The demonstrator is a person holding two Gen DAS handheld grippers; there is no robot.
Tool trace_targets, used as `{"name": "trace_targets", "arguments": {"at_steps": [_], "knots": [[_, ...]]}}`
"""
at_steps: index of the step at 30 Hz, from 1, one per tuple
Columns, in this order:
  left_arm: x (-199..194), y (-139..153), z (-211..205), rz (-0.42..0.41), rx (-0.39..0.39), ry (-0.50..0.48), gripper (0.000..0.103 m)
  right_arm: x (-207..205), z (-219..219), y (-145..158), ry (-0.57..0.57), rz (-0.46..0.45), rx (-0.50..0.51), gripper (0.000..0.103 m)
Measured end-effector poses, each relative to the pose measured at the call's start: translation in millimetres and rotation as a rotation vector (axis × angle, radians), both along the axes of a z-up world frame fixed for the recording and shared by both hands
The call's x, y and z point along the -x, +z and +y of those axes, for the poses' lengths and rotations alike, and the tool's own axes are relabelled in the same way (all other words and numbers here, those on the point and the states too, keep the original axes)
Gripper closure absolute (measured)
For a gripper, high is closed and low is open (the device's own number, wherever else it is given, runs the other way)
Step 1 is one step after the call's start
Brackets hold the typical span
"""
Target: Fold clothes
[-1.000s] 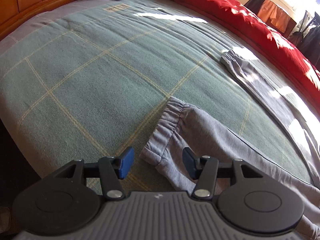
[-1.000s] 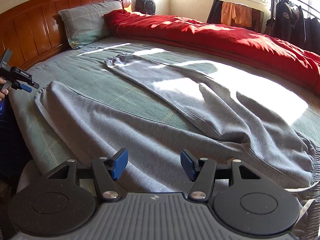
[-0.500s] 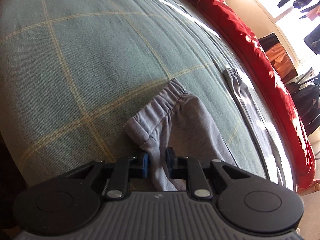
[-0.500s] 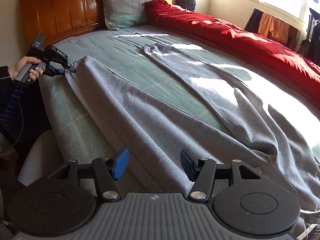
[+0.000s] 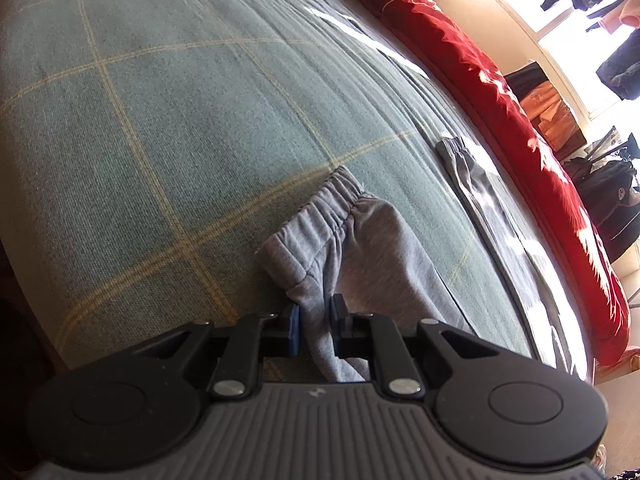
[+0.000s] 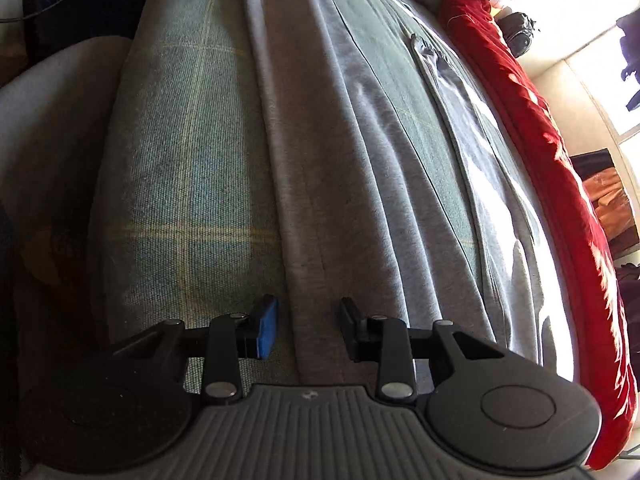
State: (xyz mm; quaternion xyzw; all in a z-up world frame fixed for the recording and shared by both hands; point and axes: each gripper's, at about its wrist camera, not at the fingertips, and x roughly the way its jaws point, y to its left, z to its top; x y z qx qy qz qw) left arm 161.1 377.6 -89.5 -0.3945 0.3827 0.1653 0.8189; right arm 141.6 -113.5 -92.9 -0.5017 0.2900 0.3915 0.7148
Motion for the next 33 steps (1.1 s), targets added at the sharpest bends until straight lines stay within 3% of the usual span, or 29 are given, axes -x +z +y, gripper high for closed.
{"name": "trace_targets", "arguments": {"at_steps": [2,4,7,13,20,25,29,33], "knots": [[0.1,1.8,-1.1,0.000,-0.011,-0.011,0.090,1.8,1.3,-0.4,0.007,-0.006,0.005,0.091],[0.7,6.4,-1.7,-0.005,-0.020,-0.022,0.091,3.9,1.3,2.6,0.005,-0.040,0.007,0.099],[2.6,18.2,-1.6,-0.020,-0.029,-0.037,0.091,5.5,-3.8,20.0,0.001,-0.017,-0.024,0.101],[15.2,44.8,0.1,-0.049,-0.104,-0.052,0.091,15.1,-15.9,60.8,0.033,0.140,-0.111,0.101],[20.2,11.6,6.3,0.055,-0.082,-0.024,0.091,23.4,-8.2,39.6,0.058,0.265,-0.094,0.101],[34.3,0.5,9.2,0.050,-0.063,-0.006,0.091,26.7,-1.0,33.2,0.084,0.334,-0.095,0.103],[41.1,5.6,13.8,0.018,-0.048,-0.003,0.091,24.2,5.0,34.4,0.090,0.303,-0.090,0.103],[38.5,9.7,14.8,0.039,-0.056,-0.028,0.083,17.4,4.0,44.4,0.067,0.265,-0.123,0.103]]}}
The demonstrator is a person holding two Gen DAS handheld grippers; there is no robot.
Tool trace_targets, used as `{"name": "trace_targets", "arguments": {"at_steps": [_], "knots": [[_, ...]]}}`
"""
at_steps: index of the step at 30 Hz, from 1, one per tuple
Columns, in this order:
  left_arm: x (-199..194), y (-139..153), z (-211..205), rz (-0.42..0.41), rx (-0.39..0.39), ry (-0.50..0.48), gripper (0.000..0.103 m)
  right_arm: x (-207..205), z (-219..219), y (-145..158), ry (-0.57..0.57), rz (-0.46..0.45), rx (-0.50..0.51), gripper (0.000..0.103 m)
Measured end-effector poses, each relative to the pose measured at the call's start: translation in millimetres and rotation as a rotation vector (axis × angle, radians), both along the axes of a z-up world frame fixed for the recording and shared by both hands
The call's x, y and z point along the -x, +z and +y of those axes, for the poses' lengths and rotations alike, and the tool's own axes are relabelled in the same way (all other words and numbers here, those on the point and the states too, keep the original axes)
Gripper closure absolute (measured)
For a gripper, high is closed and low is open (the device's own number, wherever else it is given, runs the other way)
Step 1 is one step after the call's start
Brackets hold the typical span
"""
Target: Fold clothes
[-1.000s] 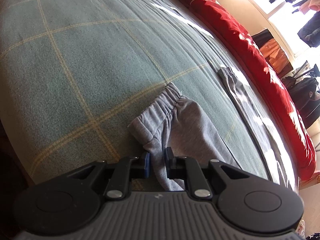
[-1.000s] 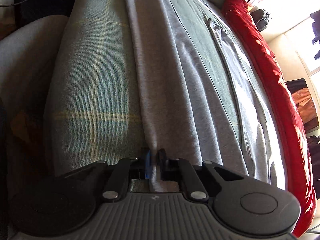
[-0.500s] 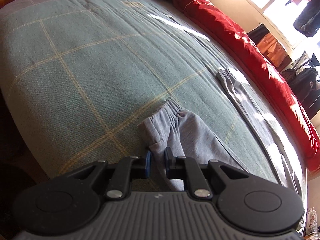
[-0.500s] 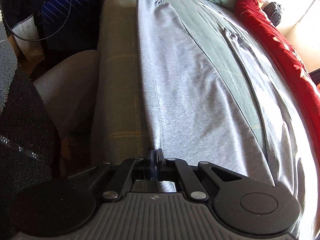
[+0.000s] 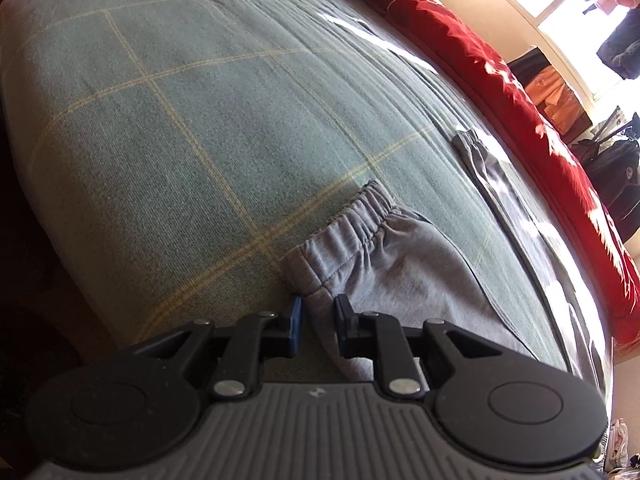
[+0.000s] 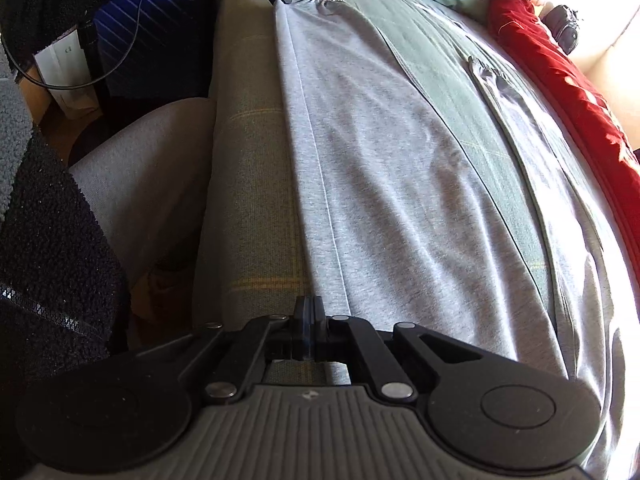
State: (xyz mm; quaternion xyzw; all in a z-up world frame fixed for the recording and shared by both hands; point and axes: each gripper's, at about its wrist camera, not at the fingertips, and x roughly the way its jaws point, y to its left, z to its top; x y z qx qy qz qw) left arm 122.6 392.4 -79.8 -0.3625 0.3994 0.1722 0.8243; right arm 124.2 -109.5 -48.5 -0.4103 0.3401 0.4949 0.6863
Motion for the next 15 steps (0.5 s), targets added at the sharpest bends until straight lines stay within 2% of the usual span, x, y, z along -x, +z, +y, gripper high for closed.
{"name": "trace_targets", "arguments": {"at_steps": [2,5,7,10,13,15], "knots": [[3.6,4.0,0.5,0.003,-0.021,0.010,0.075,-2.5,-3.1,6.9,-0.016,-0.021,-0.011,0.102],[11.7,13.7,1.3,0.007,-0.076,0.036,0.074,-10.5,-17.4,22.3,-0.070,-0.053,-0.042,0.101],[15.8,23.4,0.1,0.029,-0.141,0.043,0.073,-16.7,-32.0,33.0,-0.121,-0.079,-0.063,0.094],[14.5,40.5,-11.0,0.045,-0.244,0.011,0.067,-28.1,-65.5,51.7,-0.259,-0.112,-0.116,0.093],[-0.4,55.8,-43.1,0.026,-0.352,-0.083,0.060,-45.3,-94.4,61.5,-0.423,-0.100,-0.185,0.091],[-15.1,59.8,-70.6,0.007,-0.395,-0.168,0.055,-54.4,-116.9,61.8,-0.534,-0.069,-0.227,0.090]]}}
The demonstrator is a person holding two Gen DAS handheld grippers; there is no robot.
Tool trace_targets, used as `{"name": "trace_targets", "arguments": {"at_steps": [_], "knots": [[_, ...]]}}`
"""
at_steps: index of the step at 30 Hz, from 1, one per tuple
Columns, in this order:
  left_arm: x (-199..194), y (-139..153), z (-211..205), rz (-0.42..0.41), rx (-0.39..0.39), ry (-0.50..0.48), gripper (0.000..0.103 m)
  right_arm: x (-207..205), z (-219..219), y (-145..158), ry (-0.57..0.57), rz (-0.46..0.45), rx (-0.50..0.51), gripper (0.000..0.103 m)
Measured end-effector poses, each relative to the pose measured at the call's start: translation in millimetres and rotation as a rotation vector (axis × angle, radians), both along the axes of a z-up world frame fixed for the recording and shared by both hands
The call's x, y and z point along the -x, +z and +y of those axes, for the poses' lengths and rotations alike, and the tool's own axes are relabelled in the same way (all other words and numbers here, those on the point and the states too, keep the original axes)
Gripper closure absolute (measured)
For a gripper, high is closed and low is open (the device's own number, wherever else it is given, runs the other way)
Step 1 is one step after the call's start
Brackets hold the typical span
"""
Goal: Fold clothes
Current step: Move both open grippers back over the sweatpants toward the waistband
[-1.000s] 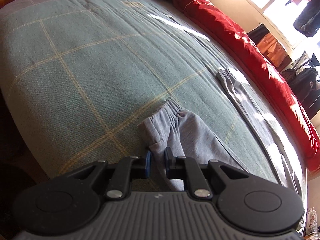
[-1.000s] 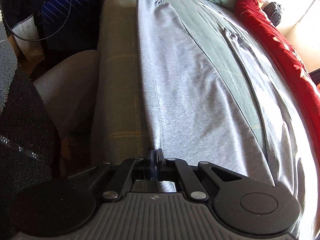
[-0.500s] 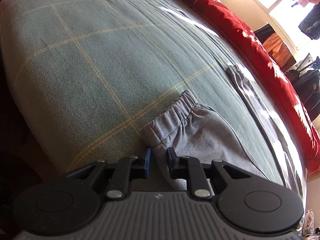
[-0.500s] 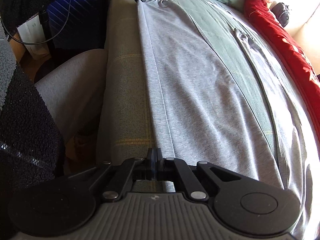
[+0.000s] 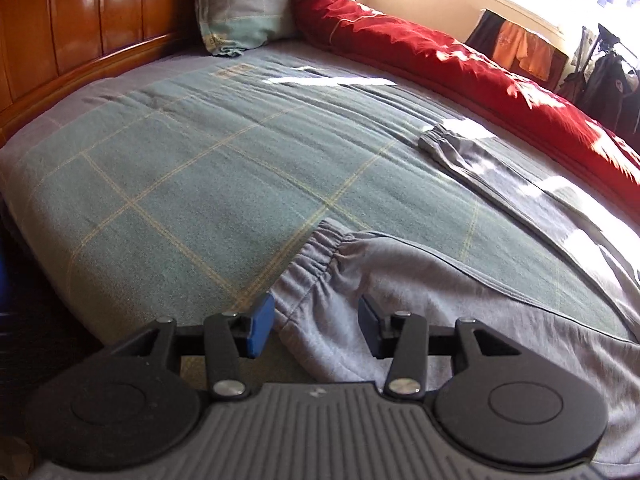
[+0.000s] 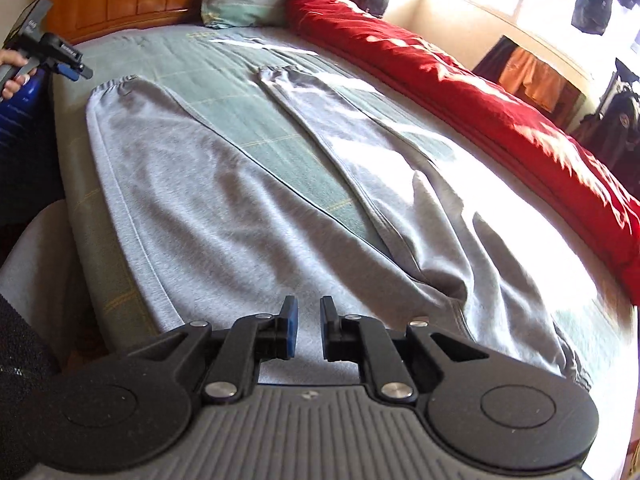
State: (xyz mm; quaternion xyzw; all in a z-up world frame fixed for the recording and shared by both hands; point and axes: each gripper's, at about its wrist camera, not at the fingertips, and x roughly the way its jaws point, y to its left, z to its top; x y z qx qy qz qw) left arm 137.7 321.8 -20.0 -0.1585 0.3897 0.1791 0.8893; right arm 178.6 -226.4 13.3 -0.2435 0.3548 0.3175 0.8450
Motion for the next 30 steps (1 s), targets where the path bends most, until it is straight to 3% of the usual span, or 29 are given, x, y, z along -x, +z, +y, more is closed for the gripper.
{"name": "trace_targets", "arguments": {"at_steps": [4,11,16,21,24,28,30], "knots": [[-40.1,-4.2,-75.9,0.010,-0.024,-0.240,0.053,-29.1,-15.1,-23.4,-0.173,0.060,-0.059,0.090],[-80.5,-36.0,-193.6,0.064,-0.054,-0.571,0.051,-68.5,-12.7,-77.0,-0.309,0.156,-0.149,0.090],[-87.0,-64.7,-208.4,0.092,-0.053,-0.568,0.048,-91.7,-5.9,-110.4,-0.372,0.182,-0.195,0.089],[-77.6,-53.0,-208.0,0.067,-0.097,-0.576,0.046,-89.4,-4.3,-92.6,-0.373,0.177,-0.172,0.087],[-80.5,-46.1,-211.2,0.038,-0.141,-0.588,0.042,-95.5,1.8,-79.3,-0.358,0.137,-0.207,0.074],[-87.0,-63.2,-207.2,0.086,-0.092,-0.571,0.040,-118.5,22.9,-87.8,-0.365,0.092,-0.191,0.074],[-75.4,-66.6,-199.8,0.045,-0.082,-0.578,0.038,-126.2,22.4,-106.0,-0.391,0.124,-0.199,0.074]]}}
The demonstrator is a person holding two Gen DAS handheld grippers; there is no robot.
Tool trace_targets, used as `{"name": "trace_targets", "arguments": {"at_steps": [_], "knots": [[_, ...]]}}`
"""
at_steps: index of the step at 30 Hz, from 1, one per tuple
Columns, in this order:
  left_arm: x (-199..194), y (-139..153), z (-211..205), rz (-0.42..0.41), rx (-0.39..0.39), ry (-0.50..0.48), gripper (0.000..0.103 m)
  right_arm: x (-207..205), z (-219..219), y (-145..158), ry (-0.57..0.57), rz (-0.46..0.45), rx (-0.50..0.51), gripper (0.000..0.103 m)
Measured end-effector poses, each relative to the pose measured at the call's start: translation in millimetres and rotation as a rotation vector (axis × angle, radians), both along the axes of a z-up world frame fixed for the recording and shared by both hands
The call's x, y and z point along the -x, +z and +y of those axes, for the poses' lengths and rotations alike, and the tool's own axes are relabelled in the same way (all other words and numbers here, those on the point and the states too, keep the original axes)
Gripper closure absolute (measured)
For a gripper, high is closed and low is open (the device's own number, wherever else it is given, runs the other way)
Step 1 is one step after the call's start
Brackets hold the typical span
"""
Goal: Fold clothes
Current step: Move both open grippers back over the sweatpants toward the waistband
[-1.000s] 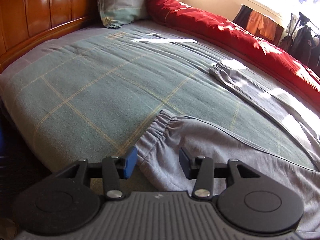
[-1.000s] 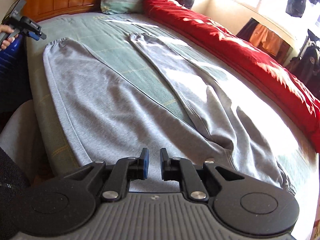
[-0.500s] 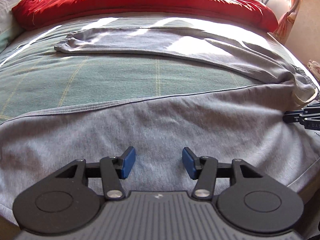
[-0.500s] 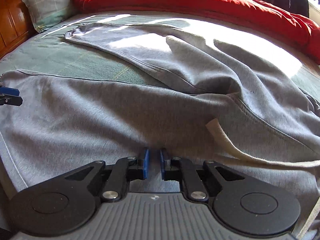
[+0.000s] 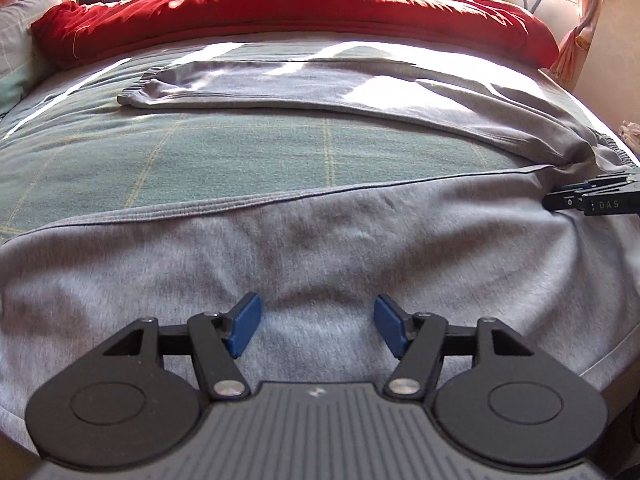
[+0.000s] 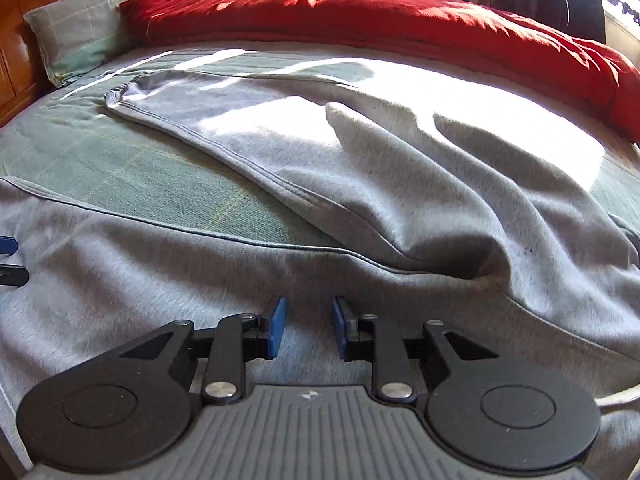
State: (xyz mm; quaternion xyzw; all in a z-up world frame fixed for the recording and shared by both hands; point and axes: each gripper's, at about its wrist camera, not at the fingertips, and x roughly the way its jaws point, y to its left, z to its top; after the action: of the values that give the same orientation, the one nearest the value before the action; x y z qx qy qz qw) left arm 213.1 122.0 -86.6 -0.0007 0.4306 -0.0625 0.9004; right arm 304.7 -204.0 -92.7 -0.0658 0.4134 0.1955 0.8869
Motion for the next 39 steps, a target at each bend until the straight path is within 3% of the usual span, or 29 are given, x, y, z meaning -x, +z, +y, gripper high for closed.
{"name": "trace_targets", "arguments": {"at_steps": [5,8,11,16,18,21,26,29,31,35,39], "knots": [[24.6,2.7,22.6,-0.020,0.041,0.029,0.037,11.0,-13.0,-4.1,-0.007,0.034,-0.015,0.073],[24.1,12.5,21.1,-0.051,-0.028,0.058,0.037,19.6,-13.3,12.6,-0.029,0.031,-0.024,0.073],[16.8,13.7,16.6,-0.079,-0.052,0.048,0.036,33.0,6.7,26.0,0.034,-0.006,-0.087,0.069],[8.5,-4.8,32.4,-0.052,0.001,0.066,0.032,47.2,51.6,-4.5,0.111,0.030,-0.028,0.066],[9.4,1.1,40.3,-0.062,-0.013,0.092,0.033,58.0,50.1,-5.7,0.118,-0.016,-0.009,0.065],[9.6,11.9,49.4,-0.087,-0.030,0.112,0.035,61.1,39.0,7.0,0.076,-0.002,-0.054,0.063],[-13.9,16.3,50.9,-0.093,0.069,0.046,0.032,66.8,48.1,19.7,0.088,-0.050,-0.075,0.059],[-36.9,-2.4,59.0,-0.045,0.011,0.111,0.032,68.1,57.2,14.1,0.106,-0.032,-0.104,0.059],[-43.7,-8.7,76.7,-0.071,0.009,0.178,0.032,69.0,60.1,10.5,0.108,-0.018,-0.094,0.059],[-44.1,0.5,109.3,-0.066,0.114,0.280,0.032,69.3,55.9,7.2,0.078,-0.003,-0.095,0.059],[-24.6,13.5,113.5,-0.081,0.148,0.248,0.032,71.4,49.8,5.6,0.054,0.008,-0.121,0.058]]}}
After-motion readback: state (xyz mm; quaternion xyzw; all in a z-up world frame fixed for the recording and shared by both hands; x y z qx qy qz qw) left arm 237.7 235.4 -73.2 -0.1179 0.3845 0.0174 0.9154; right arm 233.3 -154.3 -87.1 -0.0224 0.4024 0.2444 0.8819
